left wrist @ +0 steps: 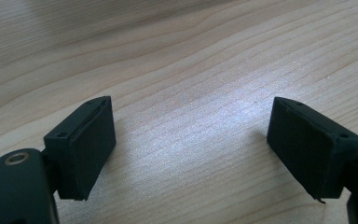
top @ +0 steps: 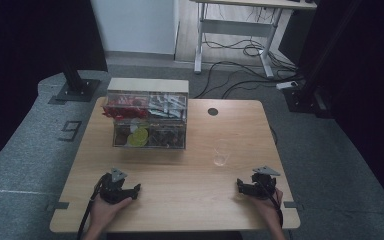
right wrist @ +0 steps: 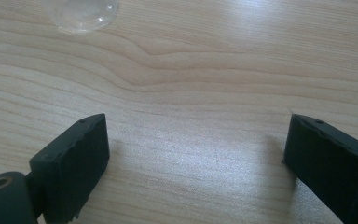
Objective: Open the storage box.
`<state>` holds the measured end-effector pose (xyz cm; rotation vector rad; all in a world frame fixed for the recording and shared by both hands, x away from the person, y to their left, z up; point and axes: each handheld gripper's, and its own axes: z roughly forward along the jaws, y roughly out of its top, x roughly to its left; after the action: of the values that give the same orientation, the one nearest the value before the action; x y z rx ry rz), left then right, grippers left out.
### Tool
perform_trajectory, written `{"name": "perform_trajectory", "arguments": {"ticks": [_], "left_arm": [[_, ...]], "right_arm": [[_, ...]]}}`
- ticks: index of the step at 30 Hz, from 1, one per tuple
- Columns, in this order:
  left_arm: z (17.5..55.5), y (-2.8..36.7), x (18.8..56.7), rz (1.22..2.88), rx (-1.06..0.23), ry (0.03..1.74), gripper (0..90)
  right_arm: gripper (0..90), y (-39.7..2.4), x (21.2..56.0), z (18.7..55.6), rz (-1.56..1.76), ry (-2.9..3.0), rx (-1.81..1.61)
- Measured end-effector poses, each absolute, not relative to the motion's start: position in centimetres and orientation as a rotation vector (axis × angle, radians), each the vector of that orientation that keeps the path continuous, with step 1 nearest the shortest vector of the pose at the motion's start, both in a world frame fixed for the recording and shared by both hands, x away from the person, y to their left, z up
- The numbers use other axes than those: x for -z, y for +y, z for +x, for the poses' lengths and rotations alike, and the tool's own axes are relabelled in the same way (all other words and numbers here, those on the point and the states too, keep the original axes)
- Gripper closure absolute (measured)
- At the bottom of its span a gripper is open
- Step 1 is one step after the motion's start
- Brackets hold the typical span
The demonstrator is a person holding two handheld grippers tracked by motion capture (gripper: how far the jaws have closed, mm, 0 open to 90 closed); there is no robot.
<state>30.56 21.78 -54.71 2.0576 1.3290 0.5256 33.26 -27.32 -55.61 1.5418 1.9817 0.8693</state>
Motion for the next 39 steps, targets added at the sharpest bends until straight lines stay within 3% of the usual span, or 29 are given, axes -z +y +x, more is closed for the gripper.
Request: {"name": "perform_trajectory", "arguments": {"ticks": [24, 27, 32, 39], "left_arm": [[30.3, 22.6, 54.5, 1.982, -0.546, 1.357, 37.1], [30.3, 23.1, 54.2, 1.951, -0.535, 1.348, 42.6], [30.4, 24.3, 53.6, 1.926, -0.551, 1.375, 43.6], [30.3, 26.7, 52.9, 1.853, -0.549, 1.411, 55.7]], "right_arm": [[10.6, -27.4, 55.6, 33.2, 1.548, 1.965, -0.872], [10.8, -27.4, 55.6, 33.2, 1.549, 1.965, -0.872], [11.4, -27.4, 55.6, 33.2, 1.550, 1.963, -0.873], [12.7, -27.4, 55.5, 33.2, 1.551, 1.958, -0.875]]}}
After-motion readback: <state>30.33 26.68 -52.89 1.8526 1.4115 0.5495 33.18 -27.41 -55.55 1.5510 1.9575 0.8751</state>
